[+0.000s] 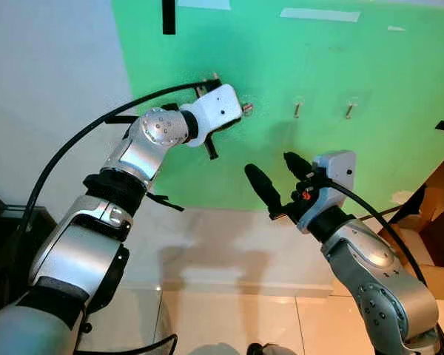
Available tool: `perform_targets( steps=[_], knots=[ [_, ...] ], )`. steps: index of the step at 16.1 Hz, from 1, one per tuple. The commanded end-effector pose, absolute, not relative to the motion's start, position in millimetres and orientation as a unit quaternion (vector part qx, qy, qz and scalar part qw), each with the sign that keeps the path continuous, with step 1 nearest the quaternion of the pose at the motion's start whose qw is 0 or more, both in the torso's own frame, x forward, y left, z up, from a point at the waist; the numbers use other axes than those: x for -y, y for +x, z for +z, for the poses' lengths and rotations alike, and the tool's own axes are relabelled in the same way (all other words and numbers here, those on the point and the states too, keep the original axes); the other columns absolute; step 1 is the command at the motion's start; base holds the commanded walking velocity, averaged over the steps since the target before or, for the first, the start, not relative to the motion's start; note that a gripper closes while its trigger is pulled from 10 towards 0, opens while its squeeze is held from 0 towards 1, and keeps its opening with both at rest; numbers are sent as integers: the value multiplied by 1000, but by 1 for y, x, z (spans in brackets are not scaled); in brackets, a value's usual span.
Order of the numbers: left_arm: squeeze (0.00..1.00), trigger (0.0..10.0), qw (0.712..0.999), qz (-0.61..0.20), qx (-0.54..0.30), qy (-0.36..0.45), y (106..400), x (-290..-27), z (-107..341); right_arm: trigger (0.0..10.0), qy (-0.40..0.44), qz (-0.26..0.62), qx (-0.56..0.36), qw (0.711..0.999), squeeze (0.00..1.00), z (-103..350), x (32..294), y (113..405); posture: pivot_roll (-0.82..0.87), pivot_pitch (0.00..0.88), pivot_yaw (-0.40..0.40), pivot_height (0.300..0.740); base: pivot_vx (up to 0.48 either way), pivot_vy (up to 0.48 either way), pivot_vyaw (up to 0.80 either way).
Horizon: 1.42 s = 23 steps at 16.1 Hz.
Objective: Hang keys on a hook
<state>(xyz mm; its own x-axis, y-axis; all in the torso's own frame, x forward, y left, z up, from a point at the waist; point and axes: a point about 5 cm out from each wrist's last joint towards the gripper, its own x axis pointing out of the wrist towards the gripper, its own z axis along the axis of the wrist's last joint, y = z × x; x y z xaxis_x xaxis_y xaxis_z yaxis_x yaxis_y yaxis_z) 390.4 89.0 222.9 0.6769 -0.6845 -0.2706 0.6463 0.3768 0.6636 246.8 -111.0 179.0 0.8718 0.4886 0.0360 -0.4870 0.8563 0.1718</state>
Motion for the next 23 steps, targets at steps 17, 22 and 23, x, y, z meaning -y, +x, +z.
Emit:
perform_targets(
  steps=[17, 22, 23],
  knots=[
    [0, 10000, 790, -457, -46, 407, 372, -113, 198, 10000, 78, 254, 15, 964, 0, 186, 113, 248, -68, 0, -7, 740, 0, 0, 0],
    [0, 10000, 806, -414, -44, 421, 378, -115, 192, 10000, 75, 252, 14, 965, 0, 186, 113, 248, -67, 0, -11, 740, 0, 0, 0],
    [0, 10000, 813, -394, -38, 426, 381, -116, 193, 10000, 73, 251, 13, 965, 0, 186, 113, 249, -67, 0, -11, 740, 0, 0, 0]
  ],
)
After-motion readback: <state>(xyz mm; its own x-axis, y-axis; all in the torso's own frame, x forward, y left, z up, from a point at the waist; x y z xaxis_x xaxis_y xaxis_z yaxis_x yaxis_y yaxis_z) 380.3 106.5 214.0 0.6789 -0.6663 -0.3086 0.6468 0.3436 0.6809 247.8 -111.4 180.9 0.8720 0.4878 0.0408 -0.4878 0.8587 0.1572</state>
